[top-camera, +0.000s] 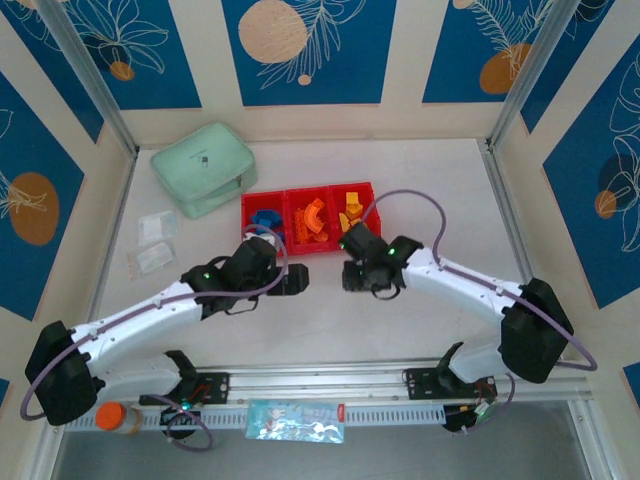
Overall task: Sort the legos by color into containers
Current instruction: Pick up the lego from the center of the table, then place the lego in the container.
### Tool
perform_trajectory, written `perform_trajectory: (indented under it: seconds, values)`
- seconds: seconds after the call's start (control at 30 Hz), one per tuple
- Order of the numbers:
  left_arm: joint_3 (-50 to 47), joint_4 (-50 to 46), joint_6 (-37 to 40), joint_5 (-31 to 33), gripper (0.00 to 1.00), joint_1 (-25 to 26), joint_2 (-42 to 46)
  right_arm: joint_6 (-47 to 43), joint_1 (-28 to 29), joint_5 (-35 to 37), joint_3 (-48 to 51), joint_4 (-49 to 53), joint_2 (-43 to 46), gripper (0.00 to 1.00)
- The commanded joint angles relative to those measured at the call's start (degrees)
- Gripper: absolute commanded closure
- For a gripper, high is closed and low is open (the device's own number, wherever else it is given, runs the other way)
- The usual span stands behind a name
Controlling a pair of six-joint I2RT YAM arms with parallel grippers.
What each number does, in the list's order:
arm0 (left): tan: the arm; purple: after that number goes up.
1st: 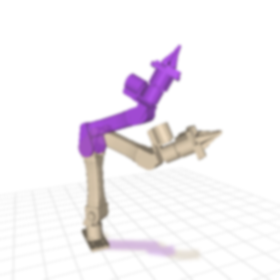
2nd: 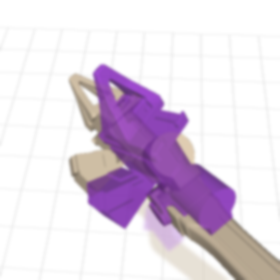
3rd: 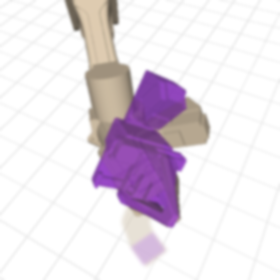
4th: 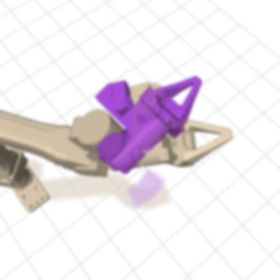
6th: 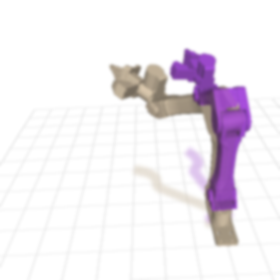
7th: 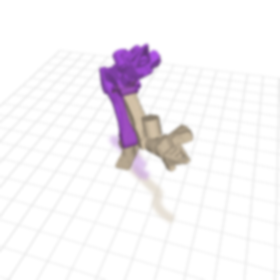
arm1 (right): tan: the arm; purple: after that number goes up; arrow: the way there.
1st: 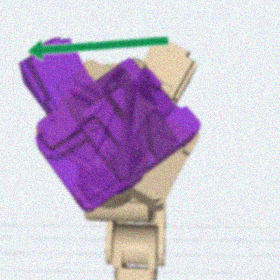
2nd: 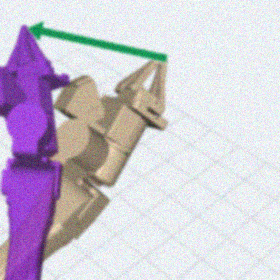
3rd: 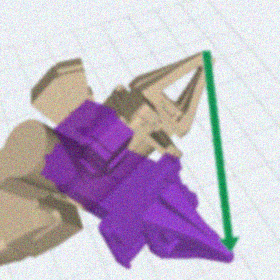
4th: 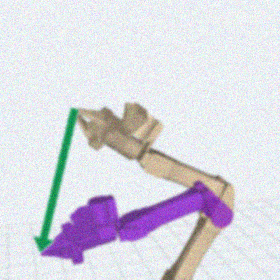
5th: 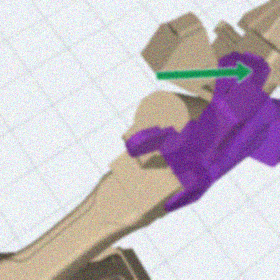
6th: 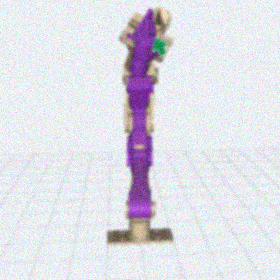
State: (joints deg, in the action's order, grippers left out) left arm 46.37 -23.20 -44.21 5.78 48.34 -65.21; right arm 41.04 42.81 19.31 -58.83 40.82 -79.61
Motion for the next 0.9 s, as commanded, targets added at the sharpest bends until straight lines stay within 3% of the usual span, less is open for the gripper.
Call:
perform_trajectory:
  seconds: [0.0, 0.27, 0.43, 0.53, 0.7, 0.87]
  values:
    - [4.16, -1.21, 3.49, 1.60, 0.01, -1.35, -1.47, -8.42, -4.91, 1.84, -6.39, -1.68, -4.23, 0.66]
    - [7.65, -0.62, 4.70, 0.72, 0.01, -4.36, -4.30, -15.98, -14.30, -0.25, -22.82, -4.45, -21.14, 0.65]
    - [8.45, -0.92, 5.17, -0.01, 0.01, -5.87, -5.14, -18.59, -16.24, -0.71, -32.10, -4.28, -30.16, 0.63]
    - [8.91, -1.54, 5.29, -0.24, 0.01, -6.49, -5.36, -18.89, -16.70, -1.77, -36.80, -2.69, -34.40, 0.57]
    - [8.39, -1.85, 5.32, -0.16, 0.01, -7.01, -3.89, -18.76, -16.18, -1.81, -38.30, -2.22, -33.33, 0.41]
    - [7.77, -1.87, 5.44, -0.07, 0.01, -7.38, -3.09, -18.38, -15.96, -1.89, -34.35, -3.38, -27.25, 0.34]
